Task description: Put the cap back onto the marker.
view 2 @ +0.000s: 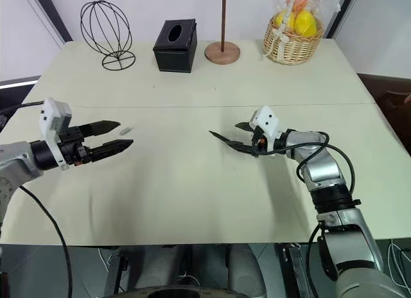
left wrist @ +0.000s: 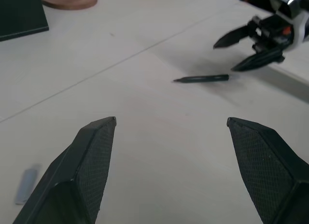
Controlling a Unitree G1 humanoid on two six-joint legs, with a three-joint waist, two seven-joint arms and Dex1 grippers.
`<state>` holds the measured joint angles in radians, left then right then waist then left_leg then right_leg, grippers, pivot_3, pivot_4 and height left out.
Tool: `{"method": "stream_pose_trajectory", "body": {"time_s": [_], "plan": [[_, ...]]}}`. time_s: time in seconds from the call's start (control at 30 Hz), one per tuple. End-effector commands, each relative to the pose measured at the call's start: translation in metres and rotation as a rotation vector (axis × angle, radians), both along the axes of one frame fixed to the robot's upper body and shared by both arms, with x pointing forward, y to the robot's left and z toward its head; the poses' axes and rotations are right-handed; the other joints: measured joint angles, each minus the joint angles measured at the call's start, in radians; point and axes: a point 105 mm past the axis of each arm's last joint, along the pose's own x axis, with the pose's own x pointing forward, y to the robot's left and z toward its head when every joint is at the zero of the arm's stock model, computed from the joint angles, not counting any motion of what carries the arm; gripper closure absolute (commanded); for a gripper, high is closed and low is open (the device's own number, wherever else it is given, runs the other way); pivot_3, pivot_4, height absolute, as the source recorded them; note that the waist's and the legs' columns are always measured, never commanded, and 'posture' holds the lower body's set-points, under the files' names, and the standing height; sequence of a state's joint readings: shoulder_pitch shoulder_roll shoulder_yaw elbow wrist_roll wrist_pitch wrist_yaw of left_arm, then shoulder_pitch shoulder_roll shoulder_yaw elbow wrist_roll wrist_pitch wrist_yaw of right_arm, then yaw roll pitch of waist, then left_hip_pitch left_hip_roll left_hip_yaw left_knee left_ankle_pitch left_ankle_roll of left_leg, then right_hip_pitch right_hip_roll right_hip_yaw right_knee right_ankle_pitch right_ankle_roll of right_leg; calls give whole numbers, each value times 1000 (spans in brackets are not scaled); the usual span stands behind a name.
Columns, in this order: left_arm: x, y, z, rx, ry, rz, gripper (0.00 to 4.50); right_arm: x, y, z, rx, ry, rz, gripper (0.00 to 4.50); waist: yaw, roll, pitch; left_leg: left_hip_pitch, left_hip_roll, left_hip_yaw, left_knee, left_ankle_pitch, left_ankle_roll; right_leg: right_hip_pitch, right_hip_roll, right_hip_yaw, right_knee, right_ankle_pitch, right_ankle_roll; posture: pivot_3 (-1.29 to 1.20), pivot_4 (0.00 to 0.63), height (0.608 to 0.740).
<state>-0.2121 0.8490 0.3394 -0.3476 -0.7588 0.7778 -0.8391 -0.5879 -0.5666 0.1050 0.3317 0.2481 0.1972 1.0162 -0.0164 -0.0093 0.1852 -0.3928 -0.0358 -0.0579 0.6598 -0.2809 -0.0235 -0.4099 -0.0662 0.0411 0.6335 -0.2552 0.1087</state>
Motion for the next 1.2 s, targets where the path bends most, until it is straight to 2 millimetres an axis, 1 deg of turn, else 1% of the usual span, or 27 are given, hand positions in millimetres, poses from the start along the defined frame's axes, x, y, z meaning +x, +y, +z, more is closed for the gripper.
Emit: {"method": "stream_pose_trajectory", "body": {"time_s": [0.03,0.2,0.37,0.57,0.77,1.0,1.1,1.2], "plan": [[-5,-4,12,6,-51,-12,650,6,0,19,34,-65,3,1156,0,0,0,0,0,0,0,0,0,0,0,0,0,0,0,0,150,740],[-6,-8,13,-10,-46,-24,650,8,3,11,49,-36,-15,1156,-1,0,0,0,0,0,-1,0,-1,-1,0,0,0,0,0,0,150,740],[-2,-10,11,-10,-50,-24,650,4,13,5,31,-45,1,1156,-1,0,0,0,0,0,-1,0,-1,-1,0,0,0,0,0,0,150,740],[2,-14,9,-15,-57,-29,650,2,13,-11,-65,-17,-6,1156,0,0,0,0,0,0,-1,0,-1,-1,0,0,0,0,0,0,150,740],[4,-16,6,-16,-62,-21,650,1,14,-21,-104,19,-24,1156,-2,0,0,0,0,0,-2,1,-1,-1,1,0,0,0,0,0,150,740],[5,-17,2,-23,-71,-2,650,6,14,-23,-89,44,-92,1156,-2,0,0,0,0,0,-2,1,-1,-1,0,0,0,0,0,0,150,740],[5,-18,-1,-26,-68,2,650,6,19,-24,-68,62,-102,1156,-3,0,0,0,0,0,-2,1,-1,-1,1,0,1,0,0,0,150,740],[7,-19,-2,-28,-70,4,650,3,24,-29,-81,77,-95,1156,-2,0,0,0,0,0,-2,1,-1,-1,1,0,1,0,0,0,150,740]]}}
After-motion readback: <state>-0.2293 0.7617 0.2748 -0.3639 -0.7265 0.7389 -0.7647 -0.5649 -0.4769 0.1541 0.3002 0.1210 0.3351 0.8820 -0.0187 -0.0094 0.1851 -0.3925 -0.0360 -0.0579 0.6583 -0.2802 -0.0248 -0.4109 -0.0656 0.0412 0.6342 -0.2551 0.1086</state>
